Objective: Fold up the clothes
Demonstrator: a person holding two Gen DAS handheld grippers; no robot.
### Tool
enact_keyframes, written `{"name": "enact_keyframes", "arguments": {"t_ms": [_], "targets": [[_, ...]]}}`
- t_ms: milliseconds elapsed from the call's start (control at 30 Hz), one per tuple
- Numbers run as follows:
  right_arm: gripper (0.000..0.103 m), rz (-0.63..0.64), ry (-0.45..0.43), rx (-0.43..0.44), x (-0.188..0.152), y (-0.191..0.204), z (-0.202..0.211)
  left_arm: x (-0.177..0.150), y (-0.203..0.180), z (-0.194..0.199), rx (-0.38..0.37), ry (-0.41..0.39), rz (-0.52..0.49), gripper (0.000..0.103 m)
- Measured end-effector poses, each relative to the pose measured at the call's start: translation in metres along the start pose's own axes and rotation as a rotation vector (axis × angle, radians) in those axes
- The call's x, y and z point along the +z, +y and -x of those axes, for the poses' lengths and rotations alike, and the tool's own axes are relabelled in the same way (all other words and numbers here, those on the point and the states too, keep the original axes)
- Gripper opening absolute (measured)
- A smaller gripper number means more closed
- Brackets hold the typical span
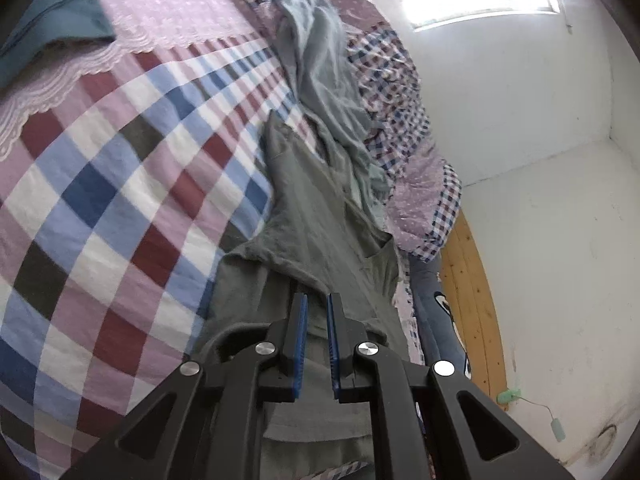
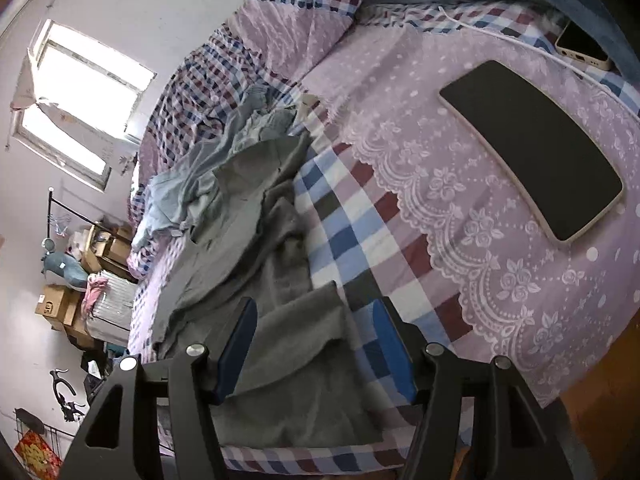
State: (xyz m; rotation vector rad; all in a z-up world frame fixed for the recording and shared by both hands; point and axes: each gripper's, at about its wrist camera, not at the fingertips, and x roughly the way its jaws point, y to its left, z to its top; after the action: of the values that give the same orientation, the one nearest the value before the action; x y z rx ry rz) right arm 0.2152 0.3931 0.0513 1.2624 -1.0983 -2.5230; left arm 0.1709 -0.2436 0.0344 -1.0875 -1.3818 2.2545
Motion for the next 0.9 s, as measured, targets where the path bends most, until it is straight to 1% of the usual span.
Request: {"name": "enact_keyframes", "arguments": {"t_ms": [33, 67, 100, 200, 267, 333, 367, 467, 533, 633, 667, 733, 800, 833, 900], "targets": [[0.064, 0.000, -0.003, 0.000, 0.000, 0.000, -0.001, 0.000, 0.001, 0.000, 0.013, 0.005, 0.002, 0.010], [0.064, -0.001, -0.007, 0.000, 0.000, 0.000, -0.002, -0.001, 0.002, 0.000, 0.024, 0.010, 0.002, 0.013], [0.064, -0.005, -0.011, 0.003, 0.001, 0.001, -0.002, -0.001, 0.004, 0.000, 0.038, 0.015, 0.003, 0.019], [0.064, -0.015, -0.014, 0.014, 0.002, 0.004, -0.006, -0.002, 0.010, 0.005, 0.076, 0.021, 0.010, 0.032], [0.064, -0.007, -0.010, 0.016, 0.002, 0.010, -0.010, -0.002, 0.014, 0.009, 0.101, 0.020, 0.011, 0.036], [0.064, 0.006, -0.007, 0.017, 0.002, 0.015, -0.013, -0.003, 0.018, 0.013, 0.126, 0.019, 0.013, 0.043], [0.064, 0.012, -0.008, 0.018, 0.002, 0.018, -0.015, -0.003, 0.020, 0.015, 0.138, 0.018, 0.013, 0.049], [0.064, 0.017, -0.016, 0.022, 0.002, 0.023, -0.018, -0.004, 0.026, 0.021, 0.176, 0.016, 0.015, 0.050], [0.064, 0.017, -0.029, 0.028, 0.003, 0.027, -0.018, -0.005, 0.030, 0.022, 0.191, 0.032, 0.017, 0.050], [0.064, 0.030, -0.047, 0.038, 0.002, 0.035, -0.019, -0.008, 0.032, 0.021, 0.168, 0.058, 0.014, 0.050], [0.064, 0.039, -0.050, 0.042, 0.002, 0.038, -0.020, -0.008, 0.032, 0.020, 0.150, 0.074, 0.014, 0.050], [0.064, 0.073, -0.062, 0.051, 0.000, 0.049, -0.021, -0.010, 0.030, 0.019, 0.077, 0.105, 0.010, 0.050], [0.064, 0.113, -0.074, 0.059, -0.003, 0.061, -0.022, -0.012, 0.022, 0.021, -0.004, 0.116, -0.016, 0.050], [0.064, 0.162, -0.081, 0.063, -0.006, 0.073, -0.023, -0.013, 0.017, 0.022, -0.057, 0.122, -0.031, 0.050], [0.064, 0.291, -0.088, 0.068, -0.017, 0.101, -0.027, -0.015, 0.010, 0.020, -0.112, 0.137, -0.041, 0.050]]}}
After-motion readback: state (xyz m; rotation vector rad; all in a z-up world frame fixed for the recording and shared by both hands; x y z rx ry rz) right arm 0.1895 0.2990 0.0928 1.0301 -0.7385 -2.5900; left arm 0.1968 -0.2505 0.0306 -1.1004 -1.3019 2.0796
